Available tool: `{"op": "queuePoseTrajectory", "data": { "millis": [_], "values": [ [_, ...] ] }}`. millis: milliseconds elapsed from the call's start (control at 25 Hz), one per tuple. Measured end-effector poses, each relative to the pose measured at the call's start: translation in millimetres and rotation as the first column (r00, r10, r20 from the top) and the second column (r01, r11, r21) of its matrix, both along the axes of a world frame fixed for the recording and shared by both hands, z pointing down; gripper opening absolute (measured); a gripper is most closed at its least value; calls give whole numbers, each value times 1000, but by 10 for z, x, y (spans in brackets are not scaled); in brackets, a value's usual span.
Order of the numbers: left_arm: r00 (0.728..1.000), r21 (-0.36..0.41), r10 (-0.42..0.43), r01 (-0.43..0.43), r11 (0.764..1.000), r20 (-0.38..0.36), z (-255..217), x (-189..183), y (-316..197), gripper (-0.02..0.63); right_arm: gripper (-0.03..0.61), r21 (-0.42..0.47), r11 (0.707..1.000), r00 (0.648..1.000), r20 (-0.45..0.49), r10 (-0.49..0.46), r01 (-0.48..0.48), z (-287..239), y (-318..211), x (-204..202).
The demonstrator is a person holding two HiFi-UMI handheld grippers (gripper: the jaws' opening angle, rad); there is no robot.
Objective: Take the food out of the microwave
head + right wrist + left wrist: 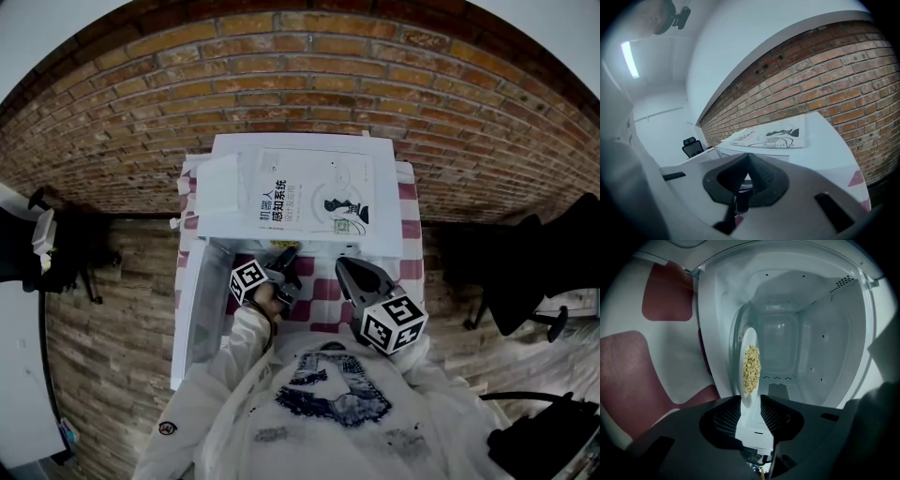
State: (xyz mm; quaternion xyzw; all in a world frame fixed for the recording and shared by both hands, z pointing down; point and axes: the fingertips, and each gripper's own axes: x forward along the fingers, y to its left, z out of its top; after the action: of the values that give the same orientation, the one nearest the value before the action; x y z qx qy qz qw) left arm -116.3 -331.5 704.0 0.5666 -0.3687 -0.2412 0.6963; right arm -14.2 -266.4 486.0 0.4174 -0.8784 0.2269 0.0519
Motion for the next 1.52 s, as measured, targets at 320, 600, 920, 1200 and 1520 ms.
{"op": "queuePoseTrajectory", "data": {
  "millis": [320,600,920,1200,1520],
  "values": [
    [1000,-16,5,-5,1000,-11,81,-6,29,60,14,-7,1000,1000,-2,3,-3,6,3,15],
    [999,-9,-9,8,1000,-51,81,0,38,44,14,-6,1000,1000,-5,3,-3,11,6,10],
    [996,-1,-21,21,1000,-87,36,5,89,26,14,-9,1000,1000,-5,2,-2,29,9,-13],
    [993,21,-30,32,999,-111,24,-7,125,21,14,-17,1000,1000,-4,0,0,38,20,-24],
    [996,37,-13,17,999,-89,19,5,143,23,14,-23,1000,1000,-4,-3,3,51,29,-25]
  ]
}}
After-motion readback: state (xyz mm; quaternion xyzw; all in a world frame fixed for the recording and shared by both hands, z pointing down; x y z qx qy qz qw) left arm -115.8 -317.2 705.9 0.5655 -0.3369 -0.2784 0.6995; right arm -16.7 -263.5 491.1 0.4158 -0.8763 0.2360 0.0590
